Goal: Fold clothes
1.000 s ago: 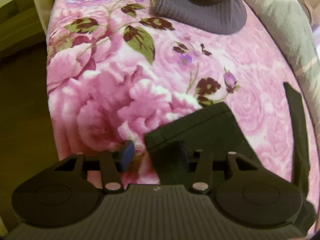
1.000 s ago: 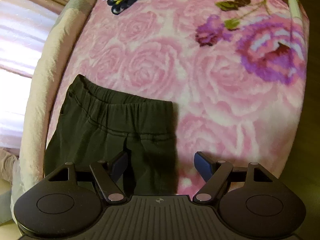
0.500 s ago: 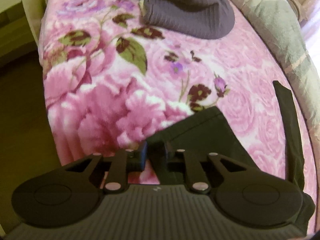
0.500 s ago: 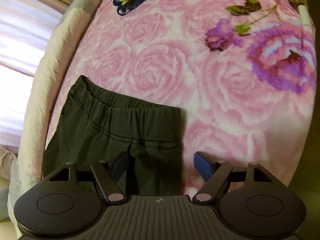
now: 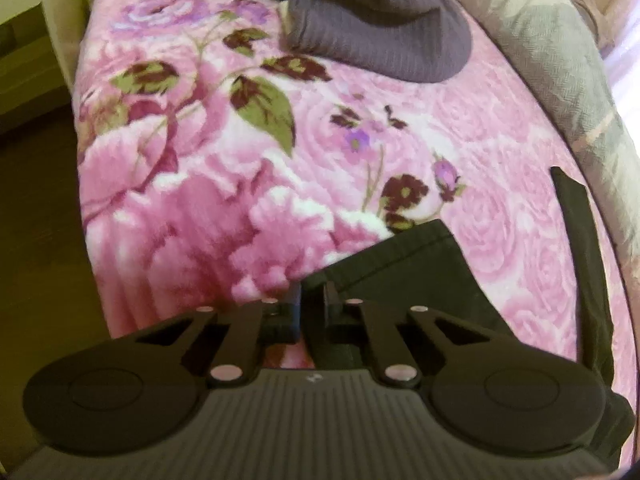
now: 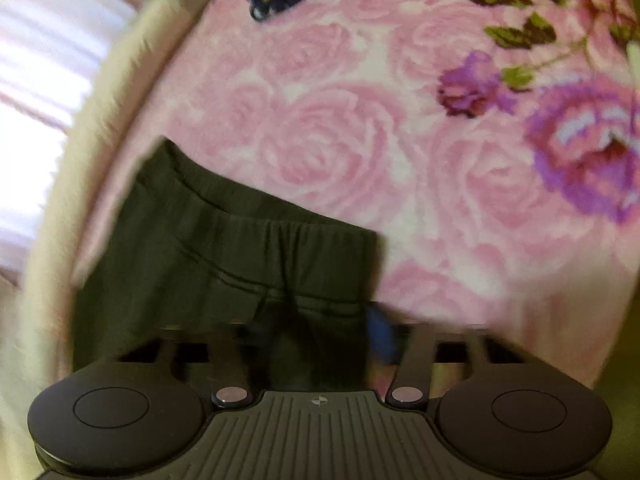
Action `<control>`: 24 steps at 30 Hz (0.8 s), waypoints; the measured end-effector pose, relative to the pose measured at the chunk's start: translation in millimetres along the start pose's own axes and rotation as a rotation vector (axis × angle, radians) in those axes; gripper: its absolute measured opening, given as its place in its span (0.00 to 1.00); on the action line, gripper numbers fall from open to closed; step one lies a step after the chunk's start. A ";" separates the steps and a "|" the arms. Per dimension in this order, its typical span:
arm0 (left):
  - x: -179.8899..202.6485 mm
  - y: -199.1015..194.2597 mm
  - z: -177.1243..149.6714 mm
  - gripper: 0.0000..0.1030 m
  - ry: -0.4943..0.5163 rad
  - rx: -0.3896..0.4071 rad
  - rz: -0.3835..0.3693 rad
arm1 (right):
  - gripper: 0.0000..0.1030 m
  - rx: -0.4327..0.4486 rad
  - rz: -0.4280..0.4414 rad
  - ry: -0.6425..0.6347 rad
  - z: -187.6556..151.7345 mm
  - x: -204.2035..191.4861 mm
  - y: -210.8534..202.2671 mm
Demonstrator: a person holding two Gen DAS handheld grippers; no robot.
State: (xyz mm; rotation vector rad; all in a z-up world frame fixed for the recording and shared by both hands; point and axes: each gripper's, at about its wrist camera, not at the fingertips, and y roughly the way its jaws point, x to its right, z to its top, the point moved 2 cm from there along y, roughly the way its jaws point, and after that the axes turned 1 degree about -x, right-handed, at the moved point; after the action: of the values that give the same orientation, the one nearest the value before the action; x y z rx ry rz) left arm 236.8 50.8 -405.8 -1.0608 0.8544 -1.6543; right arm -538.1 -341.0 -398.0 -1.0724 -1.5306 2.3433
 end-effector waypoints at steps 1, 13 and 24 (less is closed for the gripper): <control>1.7 -6.7 3.3 0.05 0.028 0.030 0.006 | 0.26 -0.006 -0.008 -0.006 0.9 -0.1 -1.3; -29.1 -19.4 -10.4 0.08 0.267 0.058 0.197 | 0.17 -0.003 -0.091 -0.096 -20.2 11.7 -39.8; -8.4 -65.1 -14.6 0.21 0.166 0.136 0.213 | 0.78 0.011 -0.179 -0.255 16.2 -12.0 -57.0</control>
State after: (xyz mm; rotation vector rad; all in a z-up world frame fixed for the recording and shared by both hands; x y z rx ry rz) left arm 202.3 79.0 -355.5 -0.7207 0.9156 -1.6095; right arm -553.8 -331.9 -340.4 -0.6214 -1.6164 2.4318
